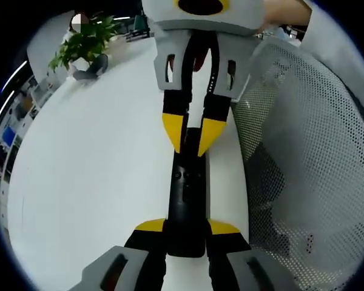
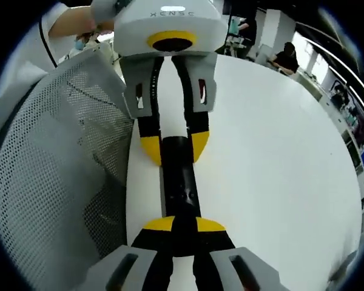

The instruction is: Press the specified remote control buttons in sequence, fully releasing each button before pressing the next.

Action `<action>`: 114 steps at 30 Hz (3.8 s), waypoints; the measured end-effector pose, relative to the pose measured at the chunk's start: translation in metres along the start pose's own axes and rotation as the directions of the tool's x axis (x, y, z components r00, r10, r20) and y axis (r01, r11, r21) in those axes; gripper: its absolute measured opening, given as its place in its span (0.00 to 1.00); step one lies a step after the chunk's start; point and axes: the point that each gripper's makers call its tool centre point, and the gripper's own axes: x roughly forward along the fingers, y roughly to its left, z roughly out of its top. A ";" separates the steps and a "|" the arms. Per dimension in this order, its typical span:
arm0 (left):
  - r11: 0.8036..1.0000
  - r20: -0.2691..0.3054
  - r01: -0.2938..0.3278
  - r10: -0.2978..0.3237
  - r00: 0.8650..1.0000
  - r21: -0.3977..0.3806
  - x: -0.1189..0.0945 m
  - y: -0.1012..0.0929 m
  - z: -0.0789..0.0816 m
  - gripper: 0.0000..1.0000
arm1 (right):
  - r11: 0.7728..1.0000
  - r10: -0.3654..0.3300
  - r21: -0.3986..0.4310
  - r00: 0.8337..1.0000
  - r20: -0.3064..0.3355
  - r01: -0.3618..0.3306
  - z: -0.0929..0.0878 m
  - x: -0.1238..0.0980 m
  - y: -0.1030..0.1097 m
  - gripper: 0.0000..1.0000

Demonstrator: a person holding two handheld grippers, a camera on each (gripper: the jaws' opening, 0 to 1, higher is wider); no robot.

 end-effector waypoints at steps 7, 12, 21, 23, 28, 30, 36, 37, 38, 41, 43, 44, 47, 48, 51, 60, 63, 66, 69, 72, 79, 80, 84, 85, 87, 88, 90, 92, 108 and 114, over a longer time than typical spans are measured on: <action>1.000 -0.001 0.000 0.000 1.000 0.003 0.000 0.000 0.000 0.24 | 0.992 0.008 -0.125 0.998 0.067 0.001 0.005 -0.002 0.003 0.07; 1.000 0.009 0.001 0.000 1.000 0.000 0.000 0.000 0.000 0.24 | 0.978 0.074 -0.197 0.997 0.028 -0.067 0.005 0.000 0.002 0.08; 1.000 0.027 0.002 -0.002 1.000 -0.007 -0.001 0.000 0.000 0.24 | 0.991 0.127 -0.045 0.992 -0.019 -0.127 0.007 0.001 -0.001 0.07; 1.000 0.029 0.002 -0.002 1.000 -0.008 -0.001 0.000 0.000 0.24 | 0.995 0.092 -0.033 0.994 -0.061 -0.094 0.007 0.002 -0.001 0.07; 1.000 0.037 -0.005 0.006 0.999 -0.016 -0.001 -0.001 0.000 0.24 | 0.997 0.046 0.061 0.997 -0.063 -0.042 0.007 0.004 -0.002 0.06; 1.000 0.041 -0.005 0.006 0.999 -0.019 0.000 0.000 0.001 0.24 | 0.989 0.048 0.141 0.999 -0.005 -0.047 0.008 0.004 -0.004 0.06; 1.000 0.045 -0.007 0.008 0.999 -0.022 0.000 0.000 0.001 0.24 | 0.995 -0.022 0.104 0.990 0.138 0.008 0.009 0.001 -0.004 0.06; 1.000 0.045 -0.007 0.008 0.999 -0.021 0.000 0.000 0.001 0.24 | 0.996 -0.029 0.088 0.990 0.141 0.016 0.009 0.001 -0.003 0.06; 1.000 0.046 -0.008 0.009 0.999 -0.021 0.000 0.000 0.001 0.24 | 0.998 -0.033 0.057 0.989 0.144 0.025 0.010 0.001 -0.002 0.06; 1.000 0.048 -0.008 0.009 0.999 -0.023 0.000 0.000 0.001 0.24 | 1.000 -0.022 0.008 0.991 0.135 0.021 0.011 0.002 -0.001 0.06; 1.000 0.048 -0.009 0.010 0.999 -0.022 0.000 0.000 0.001 0.24 | 1.000 -0.005 -0.019 0.992 0.125 0.008 0.010 0.003 -0.001 0.06; 1.000 0.048 -0.009 0.010 0.999 -0.022 -0.001 0.000 0.001 0.24 | 1.000 0.003 -0.029 0.993 0.118 0.001 0.010 0.003 -0.001 0.06; 1.000 0.045 -0.007 0.008 0.999 -0.018 0.000 0.000 0.001 0.24 | 0.996 0.037 -0.081 0.997 0.068 -0.032 0.011 0.005 0.000 0.06; 1.000 0.043 -0.006 0.007 0.999 -0.017 0.000 0.000 0.001 0.24 | 0.995 0.048 -0.091 0.998 0.043 -0.044 0.011 0.005 0.000 0.05; 1.000 0.042 -0.005 0.006 0.999 -0.016 0.000 0.000 0.001 0.24 | 0.997 0.061 -0.054 0.998 -0.009 -0.062 0.012 0.006 0.000 0.05; 1.000 0.037 -0.006 0.007 0.999 -0.017 0.000 0.000 0.001 0.24 | 0.994 0.051 0.098 0.994 -0.094 -0.042 0.013 0.006 -0.001 0.05; 1.000 0.035 -0.006 0.007 0.999 -0.016 0.000 0.000 0.001 0.24 | 0.998 0.017 0.058 0.996 -0.083 -0.012 0.013 0.005 0.000 0.05; 1.000 0.037 -0.008 0.009 0.999 -0.020 0.000 0.000 0.001 0.24 | 1.000 -0.017 0.009 1.000 -0.016 0.018 0.014 0.004 0.001 0.05; 1.000 0.042 -0.010 0.011 0.999 -0.024 0.000 0.000 0.001 0.24 | 0.999 -0.020 -0.046 0.999 0.026 0.021 0.013 0.003 0.001 0.05; 1.000 0.045 -0.010 0.011 0.999 -0.024 0.000 0.000 0.001 0.24 | 0.994 0.010 -0.108 0.999 0.033 -0.006 0.015 0.004 0.002 0.05; 1.000 0.048 -0.010 0.011 0.999 -0.027 0.000 0.000 0.001 0.24 | 0.983 0.050 -0.174 0.999 -0.004 -0.050 0.018 0.004 0.003 0.04; 1.000 0.049 -0.010 0.011 0.999 -0.028 0.000 0.000 0.001 0.24 | 0.985 0.048 -0.164 0.999 -0.015 -0.050 0.018 0.005 0.003 0.04; 1.000 0.056 -0.009 0.010 0.998 -0.030 0.000 0.000 0.001 0.24 | 0.998 0.047 -0.040 0.997 -0.053 -0.050 0.016 0.006 0.002 0.04; 0.999 0.058 -0.009 0.011 0.998 -0.031 0.000 0.000 0.001 0.24 | 0.999 0.052 -0.004 0.997 -0.059 -0.052 0.016 0.006 0.001 0.03; 0.999 0.061 -0.011 0.013 0.998 -0.032 0.000 0.000 0.001 0.24 | 0.998 0.045 0.037 0.997 -0.063 -0.043 0.016 0.007 -0.001 0.03; 0.999 0.061 -0.012 0.015 0.998 -0.036 0.000 0.000 0.001 0.24 | 0.998 0.036 0.047 0.998 -0.058 -0.033 0.016 0.008 -0.002 0.03; 0.999 0.063 -0.014 0.016 0.998 -0.039 0.000 0.000 0.001 0.24 | 0.999 0.017 0.033 0.999 -0.039 -0.015 0.015 0.007 -0.001 0.03; 0.999 0.065 -0.015 0.018 0.998 -0.042 0.000 0.000 0.001 0.24 | 1.000 -0.008 -0.001 1.000 0.008 0.008 0.016 0.007 -0.001 0.03; 0.999 0.059 -0.009 0.012 0.998 -0.047 0.000 0.001 0.001 0.25 | 1.000 -0.010 -0.026 0.999 0.041 0.011 0.017 0.005 0.001 0.02; 0.999 0.047 -0.007 0.010 0.999 -0.050 0.000 0.000 0.001 0.25 | 0.998 -0.015 -0.054 1.000 0.023 0.016 0.020 0.006 0.001 0.00</action>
